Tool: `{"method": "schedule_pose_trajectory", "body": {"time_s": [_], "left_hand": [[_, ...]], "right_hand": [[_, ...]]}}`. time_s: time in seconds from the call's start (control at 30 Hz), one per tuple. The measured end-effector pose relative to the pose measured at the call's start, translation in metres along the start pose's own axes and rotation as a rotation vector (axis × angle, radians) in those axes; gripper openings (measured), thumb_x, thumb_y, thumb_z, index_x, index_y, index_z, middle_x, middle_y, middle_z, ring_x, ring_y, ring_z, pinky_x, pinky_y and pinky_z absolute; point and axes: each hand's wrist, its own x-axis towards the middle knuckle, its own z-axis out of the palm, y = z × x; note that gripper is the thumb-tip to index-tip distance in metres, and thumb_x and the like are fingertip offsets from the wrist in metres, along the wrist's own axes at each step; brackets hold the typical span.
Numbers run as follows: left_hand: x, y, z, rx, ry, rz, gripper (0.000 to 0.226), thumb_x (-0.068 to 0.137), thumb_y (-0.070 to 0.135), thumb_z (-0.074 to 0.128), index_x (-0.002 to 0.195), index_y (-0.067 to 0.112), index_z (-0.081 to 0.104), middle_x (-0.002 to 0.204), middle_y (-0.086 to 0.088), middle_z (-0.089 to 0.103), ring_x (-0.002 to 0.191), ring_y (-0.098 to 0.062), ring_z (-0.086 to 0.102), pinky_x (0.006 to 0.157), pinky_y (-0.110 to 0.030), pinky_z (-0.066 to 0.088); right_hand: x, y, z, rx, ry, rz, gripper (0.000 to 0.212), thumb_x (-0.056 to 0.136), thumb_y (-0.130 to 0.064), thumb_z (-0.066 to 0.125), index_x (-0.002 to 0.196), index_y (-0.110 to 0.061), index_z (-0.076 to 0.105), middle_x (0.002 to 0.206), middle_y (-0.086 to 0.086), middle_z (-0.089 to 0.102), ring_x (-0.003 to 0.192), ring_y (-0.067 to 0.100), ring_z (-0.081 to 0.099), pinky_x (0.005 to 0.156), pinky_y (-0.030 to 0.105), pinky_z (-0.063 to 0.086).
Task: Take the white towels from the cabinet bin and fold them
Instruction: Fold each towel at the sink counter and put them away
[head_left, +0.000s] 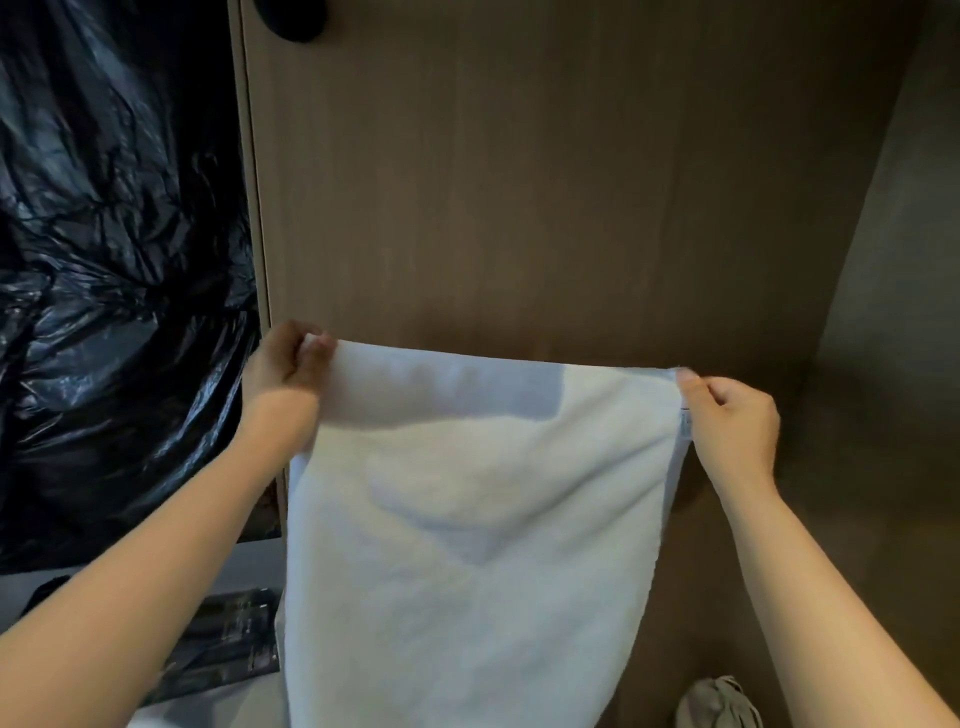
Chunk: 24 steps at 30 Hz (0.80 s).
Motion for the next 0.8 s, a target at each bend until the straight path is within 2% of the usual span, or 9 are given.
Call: {"method": "schedule_pose_trajectory", "body": {"time_s": [0.1, 0.2, 0.27, 0.37, 0.47, 0.57, 0.73, 0.8], "left_hand": [[0.0, -0.003, -0.015, 0.003, -0.002, -0.06, 0.019, 0.095, 0.026, 0.057, 0.097, 0.01, 0.066, 0.09, -0.006, 0.065, 0.082, -0.021, 0.055, 0.071, -0.032, 0.044], [-0.005, -0.01, -0.026, -0.145, 0.008, -0.148, 0.013, 0.091, 0.026, 0.065, 0.083, 0.016, 0.068, 0.084, -0.003, 0.066, 0.084, -0.021, 0.059, 0.085, -0.039, 0.048], [-0.009, -0.014, -0.033, -0.189, 0.041, -0.173, 0.016, 0.088, 0.027, 0.068, 0.072, 0.025, 0.066, 0.076, 0.003, 0.065, 0.078, -0.018, 0.059, 0.082, -0.037, 0.048], [-0.014, -0.022, -0.04, -0.114, 0.085, -0.119, 0.017, 0.088, 0.024, 0.068, 0.072, 0.028, 0.064, 0.074, 0.006, 0.064, 0.073, -0.012, 0.059, 0.074, -0.028, 0.048], [-0.016, -0.029, -0.04, -0.045, 0.089, -0.071, 0.011, 0.09, 0.021, 0.064, 0.081, 0.016, 0.066, 0.076, -0.001, 0.063, 0.071, -0.011, 0.056, 0.065, -0.023, 0.044], [-0.017, -0.035, -0.034, 0.009, 0.089, -0.053, 0.012, 0.093, 0.017, 0.057, 0.088, 0.006, 0.061, 0.082, -0.006, 0.061, 0.073, -0.014, 0.053, 0.061, -0.022, 0.04], [-0.016, -0.029, -0.035, -0.19, 0.142, -0.025, 0.004, 0.093, 0.011, 0.057, 0.092, 0.01, 0.061, 0.08, 0.005, 0.061, 0.072, -0.003, 0.054, 0.061, -0.007, 0.042], [-0.006, -0.031, -0.032, -0.155, 0.154, -0.022, 0.003, 0.092, 0.013, 0.058, 0.092, 0.013, 0.061, 0.079, 0.008, 0.06, 0.071, -0.003, 0.054, 0.06, -0.005, 0.039]], "right_hand": [[-0.001, -0.002, 0.011, 0.031, -0.08, 0.077, 0.047, 0.093, -0.042, 0.059, 0.072, 0.0, 0.064, 0.071, 0.022, 0.062, 0.072, 0.041, 0.059, 0.061, 0.043, 0.048], [-0.004, -0.008, 0.024, 0.097, -0.136, 0.173, 0.041, 0.096, -0.038, 0.057, 0.082, 0.0, 0.064, 0.079, 0.021, 0.063, 0.072, 0.035, 0.057, 0.064, 0.036, 0.046], [-0.007, -0.012, 0.03, 0.104, -0.18, 0.184, 0.04, 0.098, -0.037, 0.054, 0.08, -0.002, 0.063, 0.076, 0.019, 0.061, 0.072, 0.03, 0.058, 0.062, 0.032, 0.044], [-0.015, -0.011, 0.034, 0.037, -0.158, 0.069, 0.043, 0.098, -0.038, 0.052, 0.068, -0.008, 0.059, 0.066, 0.013, 0.058, 0.064, 0.027, 0.056, 0.058, 0.033, 0.042], [-0.028, -0.007, 0.037, -0.028, -0.066, -0.063, 0.043, 0.098, -0.044, 0.049, 0.067, -0.016, 0.059, 0.062, 0.002, 0.058, 0.062, 0.02, 0.056, 0.058, 0.035, 0.043], [-0.035, -0.01, 0.036, 0.031, -0.066, -0.129, 0.038, 0.099, -0.038, 0.051, 0.069, -0.017, 0.058, 0.062, -0.002, 0.056, 0.06, 0.013, 0.053, 0.053, 0.027, 0.037], [-0.042, -0.01, 0.029, 0.048, 0.08, -0.229, 0.035, 0.098, -0.031, 0.055, 0.068, -0.014, 0.058, 0.057, 0.004, 0.052, 0.055, 0.022, 0.049, 0.05, 0.032, 0.036], [-0.041, -0.014, 0.033, 0.021, 0.128, -0.227, 0.035, 0.097, -0.03, 0.056, 0.066, -0.013, 0.057, 0.054, 0.004, 0.05, 0.052, 0.021, 0.048, 0.049, 0.03, 0.034]]}}
